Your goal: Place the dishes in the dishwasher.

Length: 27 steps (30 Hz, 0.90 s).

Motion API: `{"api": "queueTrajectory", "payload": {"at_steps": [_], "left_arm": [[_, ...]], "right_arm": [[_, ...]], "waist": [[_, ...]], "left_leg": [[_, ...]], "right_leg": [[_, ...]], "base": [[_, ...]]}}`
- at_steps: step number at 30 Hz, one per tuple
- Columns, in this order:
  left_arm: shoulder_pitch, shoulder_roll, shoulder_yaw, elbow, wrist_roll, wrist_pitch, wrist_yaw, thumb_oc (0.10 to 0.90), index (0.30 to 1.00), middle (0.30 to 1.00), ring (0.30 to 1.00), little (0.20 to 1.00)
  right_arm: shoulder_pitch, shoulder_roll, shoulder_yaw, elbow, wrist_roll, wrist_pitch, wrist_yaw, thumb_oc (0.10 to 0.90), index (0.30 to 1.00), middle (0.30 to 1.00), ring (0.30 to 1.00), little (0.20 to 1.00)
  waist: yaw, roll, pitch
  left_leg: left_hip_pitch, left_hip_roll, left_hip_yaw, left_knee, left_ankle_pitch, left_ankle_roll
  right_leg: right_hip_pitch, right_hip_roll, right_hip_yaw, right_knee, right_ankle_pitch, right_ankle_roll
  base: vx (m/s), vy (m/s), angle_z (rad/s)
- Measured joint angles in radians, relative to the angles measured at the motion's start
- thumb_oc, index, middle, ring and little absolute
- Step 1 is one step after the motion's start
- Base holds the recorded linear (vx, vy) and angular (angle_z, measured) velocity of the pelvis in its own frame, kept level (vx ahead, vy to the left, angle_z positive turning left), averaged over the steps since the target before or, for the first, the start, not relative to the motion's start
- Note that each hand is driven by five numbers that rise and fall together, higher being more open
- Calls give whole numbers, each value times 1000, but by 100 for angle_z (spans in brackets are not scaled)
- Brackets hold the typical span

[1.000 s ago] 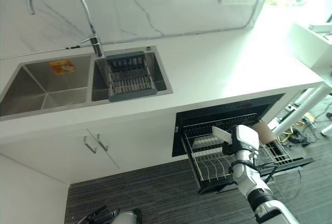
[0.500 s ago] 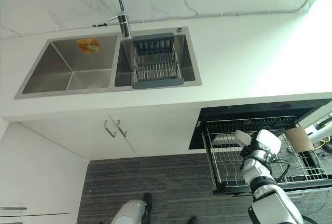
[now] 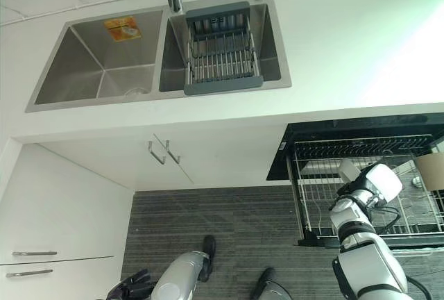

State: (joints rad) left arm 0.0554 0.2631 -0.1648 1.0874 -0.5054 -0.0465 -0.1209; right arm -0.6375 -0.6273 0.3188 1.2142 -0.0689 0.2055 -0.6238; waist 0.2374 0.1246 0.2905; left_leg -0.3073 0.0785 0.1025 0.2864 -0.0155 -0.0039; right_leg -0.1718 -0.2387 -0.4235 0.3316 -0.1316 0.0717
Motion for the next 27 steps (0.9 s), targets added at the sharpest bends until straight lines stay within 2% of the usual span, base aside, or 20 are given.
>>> {"api": "queueTrajectory", "payload": {"at_steps": [3,4,5,11,20,23,26,27], "left_arm": [[0,0,-1,-19,-1,0,-3,800,900,900,900,900],[0,0,-2,-26,-1,3,-3,800,900,900,900,900],[0,2,-2,-33,-1,4,-3,800,900,900,900,900],[-7,32,-1,-66,-1,4,-6,800,900,900,900,900],[-12,59,-2,-77,-1,5,-21,800,900,900,900,900],[-25,60,-1,-75,-1,6,-22,800,900,900,900,900],[-42,68,1,-76,-1,23,-22,800,900,900,900,900],[-47,70,1,-76,-1,24,-21,800,900,900,900,900]], "right_arm": [[-3,-1,0,1,1,2,2,400,300,300,300,300],[-3,-1,0,3,2,3,11,511,467,467,467,467],[-3,-2,0,5,2,3,19,800,900,900,900,900],[-3,-1,2,9,16,5,74,800,900,900,900,900],[-29,-2,1,10,45,13,148,800,900,900,900,900],[-50,-3,0,7,116,22,202,800,900,900,900,900],[-49,-3,-69,2,288,54,328,800,900,900,900,900],[-49,-2,-81,-1,310,55,345,800,900,900,900,900]], "waist": [[9,-2,12],[10,-7,15],[10,-9,17],[11,-23,26],[7,-30,30],[5,-38,33],[1,-58,37],[-4,-64,39]], "left_leg": [[0,-2,-1,-10,5,0],[0,-5,-2,-13,6,2],[0,-6,-2,-14,7,2],[0,-12,-7,-16,8,5],[-1,-16,-12,-15,11,9],[-1,-16,-11,-12,10,9],[15,-16,-10,-12,8,10],[15,-16,-10,-12,8,10]], "right_leg": [[-2,-1,-2,0,2,1],[-2,-4,-4,0,2,1],[-2,-5,-6,-1,2,1],[5,-9,-15,-5,4,5],[15,-11,-24,-17,14,9],[15,-11,-23,-18,16,10],[35,-10,-24,-25,17,11],[35,-9,-24,-25,17,11]], "base": [[-57,-8,3],[-63,-33,6],[-47,-30,6],[-28,-13,4],[-7,-8,2],[60,13,0],[34,-26,0],[33,-34,1]]}}
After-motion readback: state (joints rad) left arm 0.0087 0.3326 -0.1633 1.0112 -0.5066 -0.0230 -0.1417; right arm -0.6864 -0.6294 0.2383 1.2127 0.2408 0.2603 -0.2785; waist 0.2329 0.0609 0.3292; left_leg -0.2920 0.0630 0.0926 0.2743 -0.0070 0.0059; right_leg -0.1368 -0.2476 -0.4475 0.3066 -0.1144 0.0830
